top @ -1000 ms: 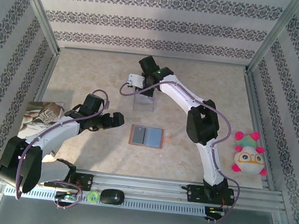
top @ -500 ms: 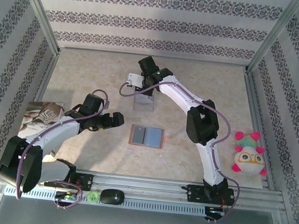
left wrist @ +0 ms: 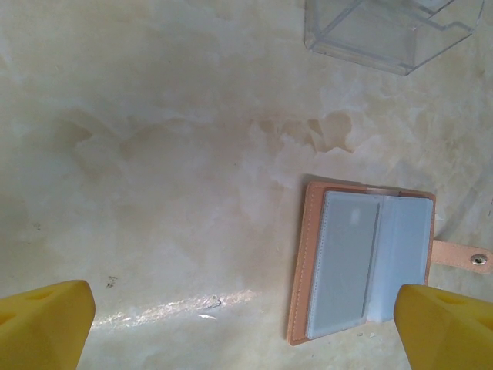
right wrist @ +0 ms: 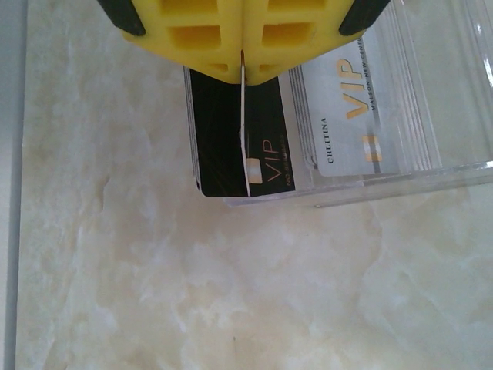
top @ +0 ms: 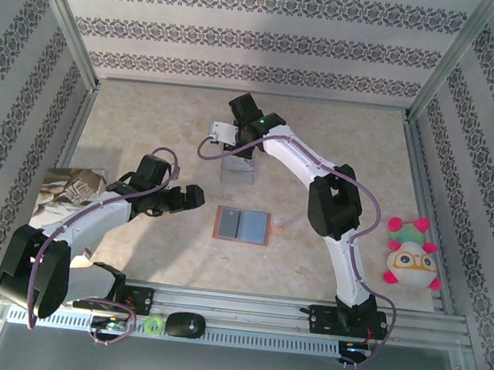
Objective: Take the credit cards out of the card holder
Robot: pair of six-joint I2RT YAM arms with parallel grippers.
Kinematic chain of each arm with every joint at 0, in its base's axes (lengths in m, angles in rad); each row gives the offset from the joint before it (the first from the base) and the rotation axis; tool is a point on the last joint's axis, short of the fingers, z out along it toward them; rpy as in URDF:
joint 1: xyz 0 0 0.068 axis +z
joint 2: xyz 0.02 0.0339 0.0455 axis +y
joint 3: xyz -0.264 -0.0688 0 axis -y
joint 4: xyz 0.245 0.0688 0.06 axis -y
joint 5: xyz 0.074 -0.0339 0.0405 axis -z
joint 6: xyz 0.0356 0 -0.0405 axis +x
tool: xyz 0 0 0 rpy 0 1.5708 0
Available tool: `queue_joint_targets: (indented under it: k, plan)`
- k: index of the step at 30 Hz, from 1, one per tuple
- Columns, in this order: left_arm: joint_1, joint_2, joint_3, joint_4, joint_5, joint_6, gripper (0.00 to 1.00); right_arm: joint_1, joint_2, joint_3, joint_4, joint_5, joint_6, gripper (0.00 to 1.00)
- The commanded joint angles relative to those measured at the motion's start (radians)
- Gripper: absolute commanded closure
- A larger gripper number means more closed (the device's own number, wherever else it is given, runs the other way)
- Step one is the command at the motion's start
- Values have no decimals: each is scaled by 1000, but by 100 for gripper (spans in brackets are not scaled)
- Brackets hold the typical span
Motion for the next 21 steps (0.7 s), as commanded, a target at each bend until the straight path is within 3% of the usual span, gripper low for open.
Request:
queue_joint_targets:
  k: [1, 12, 21]
  plan:
    - [15, -15, 0, 5, 14, 13, 0, 7, -38, -22, -2, 6, -7, 94]
    - [15, -14, -3, 9, 20, 13, 0, 7, -32, -21, 141, 91, 35, 69]
    - [17, -62, -17, 27, -9, -11, 0, 6, -45, 32, 304, 148, 233, 63]
